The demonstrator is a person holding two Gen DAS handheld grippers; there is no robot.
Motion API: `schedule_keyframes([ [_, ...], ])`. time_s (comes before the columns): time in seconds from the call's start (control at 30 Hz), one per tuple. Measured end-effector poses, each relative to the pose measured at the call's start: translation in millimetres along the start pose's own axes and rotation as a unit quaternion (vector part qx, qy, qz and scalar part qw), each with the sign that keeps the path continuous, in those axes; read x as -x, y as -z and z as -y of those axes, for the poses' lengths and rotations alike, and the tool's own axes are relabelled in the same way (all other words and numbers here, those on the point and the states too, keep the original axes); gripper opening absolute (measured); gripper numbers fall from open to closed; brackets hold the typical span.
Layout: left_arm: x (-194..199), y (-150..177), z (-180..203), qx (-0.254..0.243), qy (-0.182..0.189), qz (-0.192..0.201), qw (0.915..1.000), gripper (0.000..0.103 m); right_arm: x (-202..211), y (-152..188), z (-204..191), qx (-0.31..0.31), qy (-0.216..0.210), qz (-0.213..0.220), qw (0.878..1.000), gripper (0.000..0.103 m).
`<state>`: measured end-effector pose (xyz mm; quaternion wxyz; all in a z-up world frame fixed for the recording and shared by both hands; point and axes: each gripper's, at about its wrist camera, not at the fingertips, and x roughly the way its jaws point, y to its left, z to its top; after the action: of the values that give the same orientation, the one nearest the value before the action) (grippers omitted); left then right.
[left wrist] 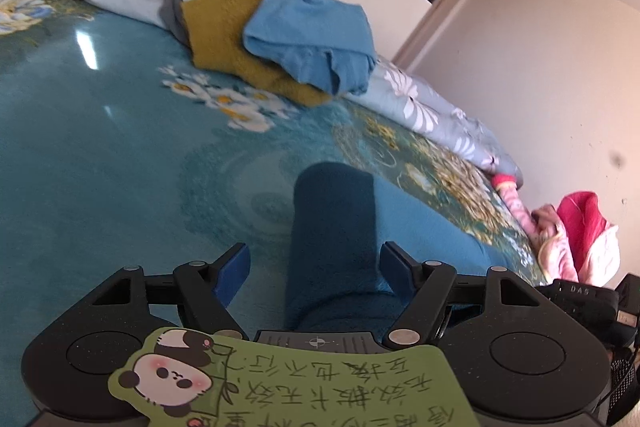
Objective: Fold clothes
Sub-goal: 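Grasp the folded jacket bundle with the left tool while the right tool holds its other end, then lift the jacket bundle with both tools and carry it toward the wooden headboard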
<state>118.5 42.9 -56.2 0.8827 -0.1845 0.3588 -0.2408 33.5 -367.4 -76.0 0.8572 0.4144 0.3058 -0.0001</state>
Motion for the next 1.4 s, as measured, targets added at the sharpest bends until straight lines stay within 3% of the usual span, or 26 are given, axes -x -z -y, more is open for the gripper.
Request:
schedule_keyframes([
  [0.13, -11.1, 5.9, 2.4, -0.010, -0.004, -0.017, 0.9998, 0.070, -8.5, 3.6, -2.5, 0.024, 0.014, -0.009, 1.000, 0.022],
  [0.27, -12.5, 8.4, -4.0, -0.002, -0.008, -0.021, 0.9998, 0.075, -5.6, 5.2, -4.5, 0.029, 0.006, -0.005, 1.000, 0.033],
  [0.4, -7.9, 3.0, -7.2, 0.007, 0.003, -0.015, 0.9999, 0.075, 7.8, 3.5, -12.9, 0.060, -0.007, 0.010, 0.998, 0.035],
  [0.5, -4.1, -4.2, -9.6, 0.016, 0.020, -0.005, 0.9996, 0.077, 15.3, 3.1, -8.9, 0.064, -0.016, 0.017, 0.998, 0.059],
  [0.57, -7.2, -10.3, -13.2, 0.029, 0.032, -0.008, 0.9990, 0.081, 14.6, 5.3, -2.3, 0.053, -0.021, 0.016, 0.998, 0.061],
  [0.67, -18.1, -18.3, -17.2, 0.038, 0.051, -0.025, 0.9976, 0.082, 5.7, 10.1, 8.1, 0.022, -0.037, 0.005, 0.999, 0.077],
  [0.87, -51.0, -19.9, -28.2, 0.055, 0.084, -0.094, 0.9905, 0.082, -22.1, 16.7, 23.2, -0.024, -0.051, -0.012, 0.998, 0.079],
  [1.1, -71.8, -8.8, -49.0, 0.121, 0.128, -0.121, 0.9769, 0.084, -37.3, 18.7, 33.1, -0.059, -0.078, -0.012, 0.995, 0.080],
  [1.17, -72.1, -6.0, -50.1, 0.123, 0.132, -0.114, 0.9769, 0.083, -38.9, 18.4, 32.2, -0.058, -0.078, -0.013, 0.995, 0.073],
  [1.23, -71.6, -5.5, -48.8, 0.125, 0.138, -0.111, 0.9763, 0.071, -39.1, 18.1, 30.7, -0.058, -0.076, -0.016, 0.995, 0.065],
  [1.37, -69.6, -6.8, -43.3, 0.123, 0.138, -0.105, 0.9771, 0.061, -33.1, 16.6, 24.0, -0.051, -0.075, -0.012, 0.996, 0.040],
  [1.4, -68.4, -6.8, -43.0, 0.124, 0.139, -0.102, 0.9772, 0.059, -31.9, 15.7, 20.7, -0.048, -0.074, -0.012, 0.996, 0.039],
])
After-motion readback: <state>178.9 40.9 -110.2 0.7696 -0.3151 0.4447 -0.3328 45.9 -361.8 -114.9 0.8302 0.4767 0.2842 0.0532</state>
